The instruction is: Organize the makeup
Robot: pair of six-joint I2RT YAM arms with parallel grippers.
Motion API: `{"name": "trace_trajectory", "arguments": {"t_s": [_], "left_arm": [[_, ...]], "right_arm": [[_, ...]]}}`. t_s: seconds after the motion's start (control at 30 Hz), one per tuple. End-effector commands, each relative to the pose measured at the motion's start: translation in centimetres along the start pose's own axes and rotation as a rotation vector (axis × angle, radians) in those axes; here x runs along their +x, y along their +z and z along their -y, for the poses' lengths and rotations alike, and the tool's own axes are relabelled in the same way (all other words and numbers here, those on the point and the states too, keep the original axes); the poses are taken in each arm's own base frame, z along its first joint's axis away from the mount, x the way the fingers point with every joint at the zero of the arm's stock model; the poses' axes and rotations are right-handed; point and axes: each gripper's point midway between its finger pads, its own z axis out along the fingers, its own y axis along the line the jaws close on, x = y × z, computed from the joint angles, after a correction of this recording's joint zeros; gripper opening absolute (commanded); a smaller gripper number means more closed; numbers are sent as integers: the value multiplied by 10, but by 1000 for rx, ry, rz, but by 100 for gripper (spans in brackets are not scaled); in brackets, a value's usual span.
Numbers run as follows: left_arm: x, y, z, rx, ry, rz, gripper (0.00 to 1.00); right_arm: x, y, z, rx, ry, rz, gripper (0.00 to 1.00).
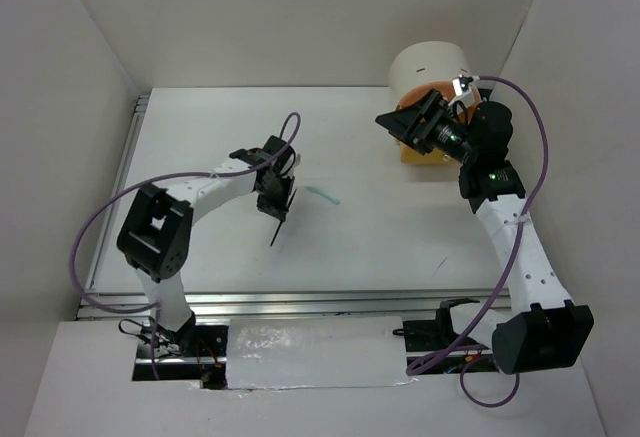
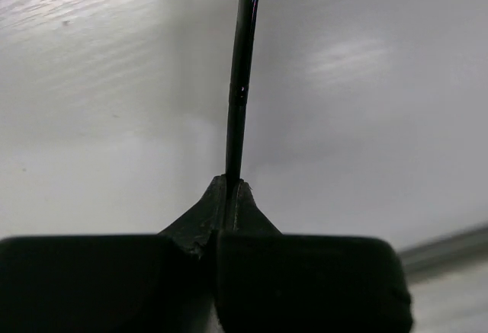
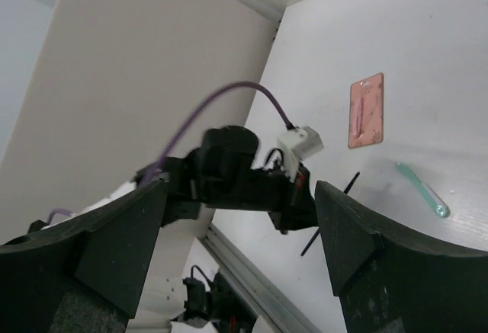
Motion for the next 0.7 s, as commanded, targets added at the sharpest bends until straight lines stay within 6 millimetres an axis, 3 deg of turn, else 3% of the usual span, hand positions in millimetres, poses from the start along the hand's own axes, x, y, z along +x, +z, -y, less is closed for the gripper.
{"name": "trace_trajectory", "arguments": {"t_s": [0.0,0.03,0.2,0.3,0.43,0.53,0.67], "left_arm": [[-35,-79,58,289,13,176,0],[-44,-100,66,327,18,227,0],[-60,-153,100,525,24,317,0],[-71,-184,119,636,13,366,0],[-80,-227,148,823,20,412,0],[-85,-250,160,917,6,420,0],[-86,-272,170,1007,7,434,0]], "right_arm": [[15,-1,-14,-115,-34,-62,86],[15,-2,-14,-118,-34,-55,86],[33,-1,-11,-138,-4,-88,85],[47,4,-21,-184,-10,-126,84],[86,16,-53,-276,-50,-226,83],[95,25,-51,-263,-38,-220,80],[91,34,-41,-199,-25,-179,72]]}}
